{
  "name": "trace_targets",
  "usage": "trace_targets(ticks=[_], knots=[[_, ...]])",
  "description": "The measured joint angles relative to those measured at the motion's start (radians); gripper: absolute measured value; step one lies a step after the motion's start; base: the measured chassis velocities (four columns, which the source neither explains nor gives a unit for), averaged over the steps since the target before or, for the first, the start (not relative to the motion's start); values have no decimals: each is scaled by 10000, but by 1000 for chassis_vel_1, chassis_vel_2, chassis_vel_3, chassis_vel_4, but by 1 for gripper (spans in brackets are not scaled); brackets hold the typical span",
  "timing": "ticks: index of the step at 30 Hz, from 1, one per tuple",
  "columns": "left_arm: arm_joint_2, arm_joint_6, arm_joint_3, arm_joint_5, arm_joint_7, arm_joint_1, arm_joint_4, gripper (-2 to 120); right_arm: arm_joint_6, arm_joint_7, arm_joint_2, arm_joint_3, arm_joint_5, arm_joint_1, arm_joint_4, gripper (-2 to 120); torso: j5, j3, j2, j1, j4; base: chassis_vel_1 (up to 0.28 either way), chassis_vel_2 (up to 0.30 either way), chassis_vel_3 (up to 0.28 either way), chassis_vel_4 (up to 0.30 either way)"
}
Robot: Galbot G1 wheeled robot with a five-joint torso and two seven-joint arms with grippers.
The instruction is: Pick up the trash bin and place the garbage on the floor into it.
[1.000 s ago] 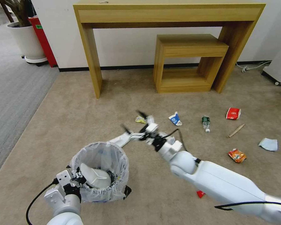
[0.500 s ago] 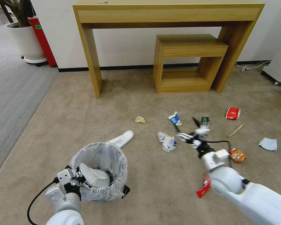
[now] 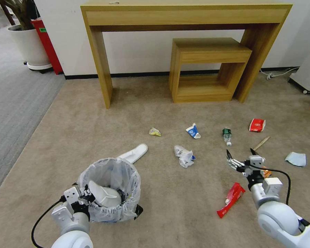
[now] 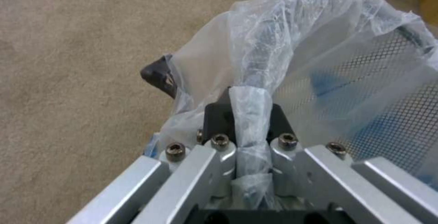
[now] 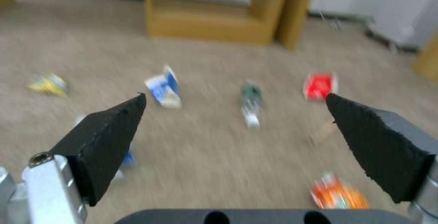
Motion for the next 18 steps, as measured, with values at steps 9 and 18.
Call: trace_targets(ticks=[9,18], knots=[[-103,-74,29,89,-1,-83,265,3,-875,1129,574,-140,1161,-264,147,100,-3,1,0,0,0,0,0,0,0],[-224,-143,58,205,15,8,318,3,-1292,1991,1804,-1290,1876,476,-1174,100,-1,1,-1,1,1,0,0,0,0]])
